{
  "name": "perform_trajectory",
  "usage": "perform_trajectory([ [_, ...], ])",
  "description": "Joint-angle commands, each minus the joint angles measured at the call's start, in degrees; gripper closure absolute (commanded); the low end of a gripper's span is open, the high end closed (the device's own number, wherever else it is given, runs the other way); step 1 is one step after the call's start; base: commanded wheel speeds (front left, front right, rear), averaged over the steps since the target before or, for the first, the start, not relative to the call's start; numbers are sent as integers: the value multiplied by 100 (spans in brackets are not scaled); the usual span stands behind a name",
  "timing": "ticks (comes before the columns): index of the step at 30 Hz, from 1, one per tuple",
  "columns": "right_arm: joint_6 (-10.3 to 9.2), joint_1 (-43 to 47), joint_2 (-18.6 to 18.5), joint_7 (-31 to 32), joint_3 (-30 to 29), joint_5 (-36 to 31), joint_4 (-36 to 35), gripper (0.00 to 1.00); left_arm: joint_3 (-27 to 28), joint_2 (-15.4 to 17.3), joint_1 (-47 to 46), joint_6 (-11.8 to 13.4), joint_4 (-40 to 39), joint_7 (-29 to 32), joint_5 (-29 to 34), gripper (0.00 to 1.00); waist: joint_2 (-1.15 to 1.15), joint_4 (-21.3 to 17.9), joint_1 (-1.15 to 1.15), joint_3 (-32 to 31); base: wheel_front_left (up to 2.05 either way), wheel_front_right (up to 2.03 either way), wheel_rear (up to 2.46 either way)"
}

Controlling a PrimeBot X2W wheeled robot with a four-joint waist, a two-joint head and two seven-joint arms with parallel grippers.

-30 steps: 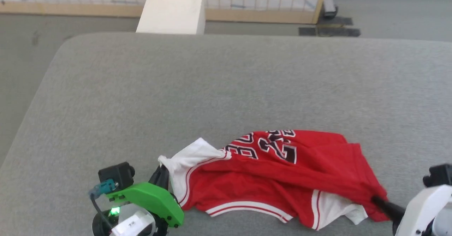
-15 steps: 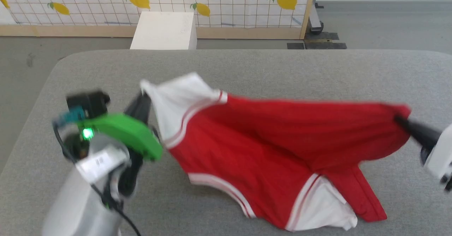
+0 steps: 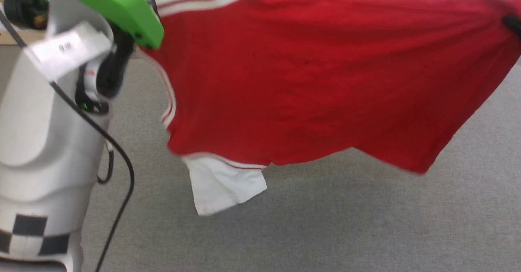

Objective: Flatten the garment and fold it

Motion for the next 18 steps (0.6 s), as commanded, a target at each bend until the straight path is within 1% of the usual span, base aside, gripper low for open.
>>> perform_trajectory([
  [1, -9, -122, -2, 25, -7, 23, 45, 100, 9, 28, -174, -45, 88, 11, 28, 100, 0, -2, 0, 11, 0, 0, 0],
  [5, -9, -448, 62, 110, -78, -7, 173, 100, 10, 49, -671, -79, 486, 67, 82, 100, 0, -12, 0, 141, 0, 0, 0],
  [9, -9, -718, 102, 232, -137, -121, 287, 100, -36, 61, -1111, -74, 863, 135, 185, 100, 0, 10, 0, 451, 0, 0, 0],
  [11, -9, -937, 145, 243, -158, -214, 336, 100, -66, 59, -1372, -60, 1042, 167, 257, 100, 0, 5, 0, 696, 0, 0, 0],
  [15, -9, -1539, 258, 74, -127, -549, 465, 100, -98, 45, -1991, 32, 1433, 206, 430, 100, 0, -19, 0, 1286, 0, 0, 0],
  [18, -9, -2176, 395, -158, -76, -879, 706, 100, -104, 65, -2569, 195, 1742, 125, 675, 100, 0, -76, 0, 1814, 0, 0, 0],
])
